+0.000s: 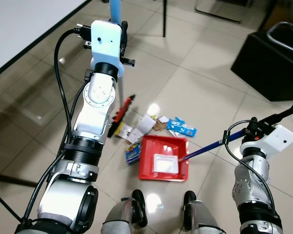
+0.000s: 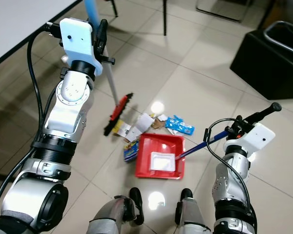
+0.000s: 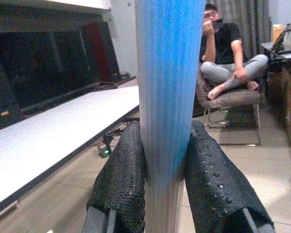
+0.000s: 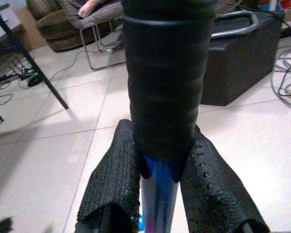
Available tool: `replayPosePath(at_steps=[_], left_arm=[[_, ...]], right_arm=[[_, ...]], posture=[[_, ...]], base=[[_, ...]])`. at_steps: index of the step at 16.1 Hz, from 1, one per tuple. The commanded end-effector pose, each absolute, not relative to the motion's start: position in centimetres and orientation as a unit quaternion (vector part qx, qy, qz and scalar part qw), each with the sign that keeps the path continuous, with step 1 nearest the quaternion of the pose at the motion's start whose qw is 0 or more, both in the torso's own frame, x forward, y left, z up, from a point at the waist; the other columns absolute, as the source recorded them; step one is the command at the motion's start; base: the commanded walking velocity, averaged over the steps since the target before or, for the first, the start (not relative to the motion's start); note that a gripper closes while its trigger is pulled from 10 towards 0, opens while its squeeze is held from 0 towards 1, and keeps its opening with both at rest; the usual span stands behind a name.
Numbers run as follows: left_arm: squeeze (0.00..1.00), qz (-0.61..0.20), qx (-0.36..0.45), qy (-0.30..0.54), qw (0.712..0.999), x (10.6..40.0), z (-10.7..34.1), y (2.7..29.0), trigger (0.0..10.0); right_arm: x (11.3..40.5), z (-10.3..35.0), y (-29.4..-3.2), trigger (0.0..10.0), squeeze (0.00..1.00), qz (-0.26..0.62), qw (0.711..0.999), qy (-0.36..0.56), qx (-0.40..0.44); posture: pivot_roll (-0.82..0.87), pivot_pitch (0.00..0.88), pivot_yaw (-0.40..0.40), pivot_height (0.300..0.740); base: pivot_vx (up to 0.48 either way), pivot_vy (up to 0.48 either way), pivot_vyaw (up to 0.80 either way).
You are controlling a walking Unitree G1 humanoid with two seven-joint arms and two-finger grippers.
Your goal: Sweep floor
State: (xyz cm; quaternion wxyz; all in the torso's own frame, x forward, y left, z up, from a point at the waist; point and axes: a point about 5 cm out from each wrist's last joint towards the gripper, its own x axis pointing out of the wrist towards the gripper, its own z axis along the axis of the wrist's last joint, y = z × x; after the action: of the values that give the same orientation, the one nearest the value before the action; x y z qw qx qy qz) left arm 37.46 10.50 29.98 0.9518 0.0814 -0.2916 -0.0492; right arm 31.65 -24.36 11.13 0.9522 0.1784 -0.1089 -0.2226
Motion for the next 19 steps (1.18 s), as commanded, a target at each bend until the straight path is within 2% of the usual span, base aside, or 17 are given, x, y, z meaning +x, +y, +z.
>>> replayPosePath(at_steps=[1,5,10,14,19], left_arm=[[0.00,-0.054,0.093,-0.298,0.949,37.2,29.7,10.5,10.0],[0.00,-0.059,0.096,-0.214,0.970,37.4,24.5,11.3,10.0],[0.00,-0.040,0.089,-0.127,0.987,36.9,18.8,12.9,10.0],[0.00,0.004,0.068,-0.141,0.988,36.9,19.3,14.2,10.0],[0.00,0.000,0.031,-0.159,0.987,36.6,19.7,13.0,10.0]], right_arm=[[31.5,12.6,-25.3,10.0,0.00,-0.235,0.946,-0.139,0.175],[31.0,14.7,-26.3,10.0,0.00,-0.245,0.941,-0.166,0.162],[31.5,15.2,-25.4,10.0,0.00,-0.231,0.945,-0.160,0.165],[32.0,14.5,-23.8,10.0,0.00,-0.206,0.955,-0.131,0.171],[32.6,14.4,-22.9,10.0,0.00,-0.191,0.958,-0.119,0.176]], posture=[[-0.07,0.257,0.112,0.740],[-0.08,0.254,0.102,0.740],[-0.07,0.235,0.081,0.740],[-0.05,0.202,0.054,0.740],[-0.04,0.173,0.038,0.740]], base=[[0.000,0.000,0.00],[0.000,0.000,0.00],[0.000,0.000,0.00],[0.000,0.000,0.00],[0.000,0.000,0.00]])
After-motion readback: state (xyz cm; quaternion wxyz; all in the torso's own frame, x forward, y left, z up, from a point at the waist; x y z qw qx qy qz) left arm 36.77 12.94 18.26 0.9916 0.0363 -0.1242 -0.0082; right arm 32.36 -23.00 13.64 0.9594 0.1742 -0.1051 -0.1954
